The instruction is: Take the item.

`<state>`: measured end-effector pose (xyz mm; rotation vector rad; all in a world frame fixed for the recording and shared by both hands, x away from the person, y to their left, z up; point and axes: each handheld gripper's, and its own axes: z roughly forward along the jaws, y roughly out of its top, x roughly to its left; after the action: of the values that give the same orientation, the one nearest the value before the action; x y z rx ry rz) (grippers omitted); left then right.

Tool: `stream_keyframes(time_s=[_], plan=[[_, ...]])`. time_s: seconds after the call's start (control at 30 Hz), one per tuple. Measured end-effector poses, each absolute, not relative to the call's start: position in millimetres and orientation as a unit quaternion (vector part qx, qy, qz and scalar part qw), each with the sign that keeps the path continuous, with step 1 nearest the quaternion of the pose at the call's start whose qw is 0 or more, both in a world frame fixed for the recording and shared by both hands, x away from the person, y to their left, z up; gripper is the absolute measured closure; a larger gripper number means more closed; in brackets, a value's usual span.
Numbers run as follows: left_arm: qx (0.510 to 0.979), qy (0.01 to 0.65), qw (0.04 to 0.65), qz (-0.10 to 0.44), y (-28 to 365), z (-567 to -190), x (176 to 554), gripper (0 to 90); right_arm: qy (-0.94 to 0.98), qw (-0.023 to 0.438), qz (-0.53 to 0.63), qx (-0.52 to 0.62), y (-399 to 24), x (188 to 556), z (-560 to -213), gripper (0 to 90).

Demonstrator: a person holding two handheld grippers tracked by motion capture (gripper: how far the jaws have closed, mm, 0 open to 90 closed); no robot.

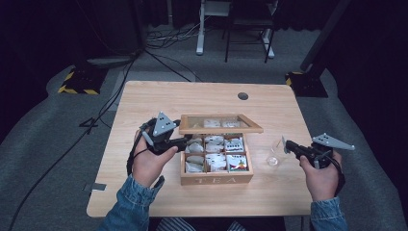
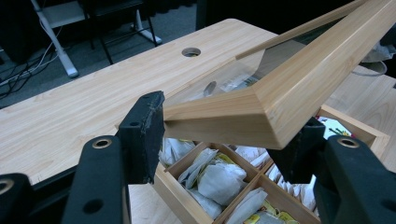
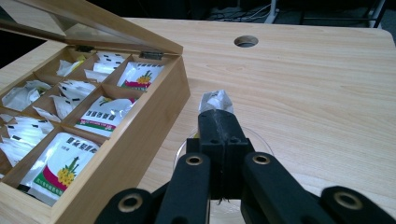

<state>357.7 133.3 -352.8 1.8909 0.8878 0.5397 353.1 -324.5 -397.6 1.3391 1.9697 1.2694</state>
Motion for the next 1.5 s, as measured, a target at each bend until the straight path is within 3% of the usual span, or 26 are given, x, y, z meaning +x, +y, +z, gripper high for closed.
stream_keyframes(time_s=[0.57,0.77,1.07,1.5], plan=[[0.772,0.363,0.473,0.220,133,-353,358,41.7,0.715,0.223,0.453,0.484,-318,359,-416,90.0],[0.773,0.363,0.473,0.220,133,-353,358,41.7,0.719,0.236,0.439,0.485,-319,359,-418,74.7],[0.774,0.362,0.471,0.219,133,-353,357,41.7,0.719,0.239,0.434,0.487,-323,351,-411,68.9],[0.777,0.363,0.465,0.218,132,-354,355,41.7,0.708,0.241,0.425,0.509,-352,334,-407,67.4]])
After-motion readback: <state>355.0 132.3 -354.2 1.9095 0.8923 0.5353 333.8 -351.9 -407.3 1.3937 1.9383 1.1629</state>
